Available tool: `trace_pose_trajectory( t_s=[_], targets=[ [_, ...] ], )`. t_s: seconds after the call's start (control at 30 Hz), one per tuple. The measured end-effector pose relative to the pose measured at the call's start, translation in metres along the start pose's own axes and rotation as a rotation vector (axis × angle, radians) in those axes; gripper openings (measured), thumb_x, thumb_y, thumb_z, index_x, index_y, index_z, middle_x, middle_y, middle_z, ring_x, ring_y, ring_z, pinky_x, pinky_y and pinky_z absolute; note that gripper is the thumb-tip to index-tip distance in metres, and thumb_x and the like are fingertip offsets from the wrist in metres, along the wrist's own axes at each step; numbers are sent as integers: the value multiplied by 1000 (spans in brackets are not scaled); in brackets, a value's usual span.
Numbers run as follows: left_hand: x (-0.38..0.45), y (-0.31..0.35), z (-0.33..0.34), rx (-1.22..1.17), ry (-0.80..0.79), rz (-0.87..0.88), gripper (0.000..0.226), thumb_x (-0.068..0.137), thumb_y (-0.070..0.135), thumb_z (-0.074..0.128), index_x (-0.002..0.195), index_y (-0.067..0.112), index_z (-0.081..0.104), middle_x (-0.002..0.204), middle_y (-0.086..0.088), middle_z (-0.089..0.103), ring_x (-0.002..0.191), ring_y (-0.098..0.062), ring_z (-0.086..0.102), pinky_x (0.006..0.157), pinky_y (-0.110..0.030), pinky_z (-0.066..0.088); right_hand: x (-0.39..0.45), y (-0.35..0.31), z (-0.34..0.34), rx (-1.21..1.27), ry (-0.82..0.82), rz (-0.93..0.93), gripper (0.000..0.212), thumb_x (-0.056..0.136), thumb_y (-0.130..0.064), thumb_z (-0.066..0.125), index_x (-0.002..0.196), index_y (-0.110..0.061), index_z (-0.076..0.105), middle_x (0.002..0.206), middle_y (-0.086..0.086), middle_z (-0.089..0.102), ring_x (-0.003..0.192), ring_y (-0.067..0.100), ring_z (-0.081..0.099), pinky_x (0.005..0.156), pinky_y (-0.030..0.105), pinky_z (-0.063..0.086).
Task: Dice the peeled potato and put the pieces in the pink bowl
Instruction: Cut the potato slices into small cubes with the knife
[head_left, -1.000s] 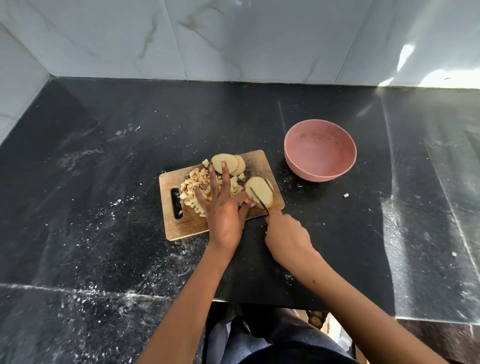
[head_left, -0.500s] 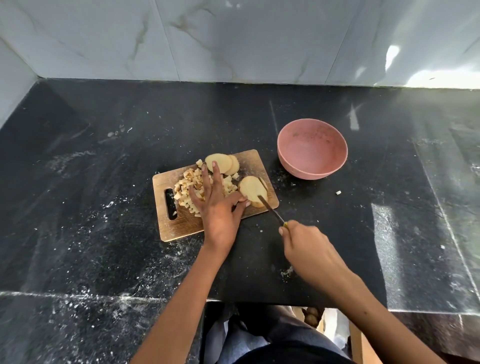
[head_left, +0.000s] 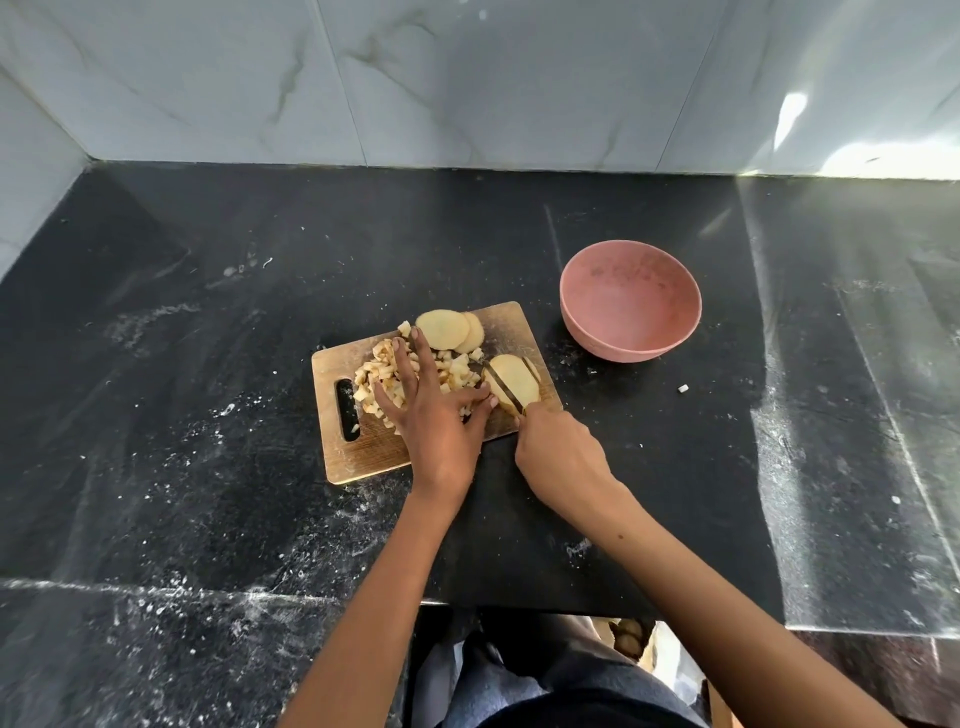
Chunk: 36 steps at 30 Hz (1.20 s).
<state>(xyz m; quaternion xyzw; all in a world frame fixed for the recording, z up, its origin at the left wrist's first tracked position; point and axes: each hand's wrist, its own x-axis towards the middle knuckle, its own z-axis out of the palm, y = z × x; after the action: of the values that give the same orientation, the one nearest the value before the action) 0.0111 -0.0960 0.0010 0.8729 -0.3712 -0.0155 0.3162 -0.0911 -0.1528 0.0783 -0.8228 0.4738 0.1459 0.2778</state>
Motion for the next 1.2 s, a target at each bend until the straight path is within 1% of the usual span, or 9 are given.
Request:
trace_pose_trajectory(
  t_s=[0.1, 0.23, 0.3, 0.57, 0.8, 0.93, 1.03, 1.1, 1.2],
  targets=[
    [3, 6, -5, 14, -46, -68, 6, 81, 33, 75, 86, 30, 77, 160, 4, -3, 144, -15, -21, 104, -38, -33, 4, -6, 0, -7, -35, 41, 28, 98, -12, 41, 124, -5, 48, 119, 14, 58, 106, 31, 59, 79, 37, 47],
    [8, 16, -11, 11, -101, -171, 5, 78, 31, 77, 83, 28, 76, 160, 2, 0, 147, -19, -15, 110, -54, -21, 12, -13, 1, -6, -46, 65, 30, 97, -9, 42, 126, -6, 45, 123, 14, 56, 110, 30, 57, 73, 33, 38],
    [9, 20, -13, 4, -104, -191, 5, 77, 29, 79, 79, 27, 75, 161, 0, 3, 148, -21, -13, 111, -57, -18, 12, -12, 4, -21, -39, 56, 30, 97, -8, 40, 127, -5, 43, 124, 14, 55, 111, 31, 56, 73, 33, 37],
    [9, 25, -14, -28, -73, -188, 6, 75, 22, 79, 73, 24, 75, 161, -2, 6, 147, -22, -13, 104, -48, -26, -5, 7, 2, -94, -120, 63, 31, 100, -14, 40, 131, -7, 41, 128, 14, 53, 116, 33, 55, 87, 41, 46],
    [8, 24, -12, -43, -77, -201, 8, 75, 25, 79, 71, 26, 73, 160, -3, 8, 146, -20, -14, 106, -52, -24, -27, 31, 10, -111, -130, 48, 21, 102, -17, 37, 119, -8, 44, 114, 13, 58, 103, 31, 59, 68, 35, 39],
    [9, 21, -10, -108, -76, -226, 9, 74, 26, 79, 70, 28, 72, 160, -3, 9, 148, -21, -11, 110, -57, -21, -44, 45, 8, -67, -102, 19, 24, 105, -28, 28, 104, -12, 45, 107, 13, 60, 99, 33, 59, 68, 33, 37],
    [7, 21, -11, -134, -75, -228, 23, 74, 27, 79, 63, 36, 61, 160, -3, 9, 147, -20, -11, 111, -57, -20, -47, 42, -4, 48, -47, -17, 26, 104, -34, 29, 90, -15, 40, 90, 10, 56, 84, 30, 56, 67, 34, 38],
    [6, 20, -11, -132, -73, -230, 19, 75, 28, 79, 65, 35, 64, 161, -4, 9, 147, -18, -12, 111, -58, -20, -38, 32, -9, 77, -12, -37, 26, 104, -34, 29, 91, -15, 42, 91, 9, 56, 83, 30, 56, 68, 35, 40],
    [4, 16, -9, -133, -73, -236, 7, 76, 29, 79, 74, 30, 72, 161, -4, 6, 147, -19, -13, 110, -57, -20, -19, 16, -7, 62, 6, -56, 31, 104, -33, 30, 105, -10, 50, 106, 14, 60, 96, 34, 59, 71, 36, 40]
  ],
)
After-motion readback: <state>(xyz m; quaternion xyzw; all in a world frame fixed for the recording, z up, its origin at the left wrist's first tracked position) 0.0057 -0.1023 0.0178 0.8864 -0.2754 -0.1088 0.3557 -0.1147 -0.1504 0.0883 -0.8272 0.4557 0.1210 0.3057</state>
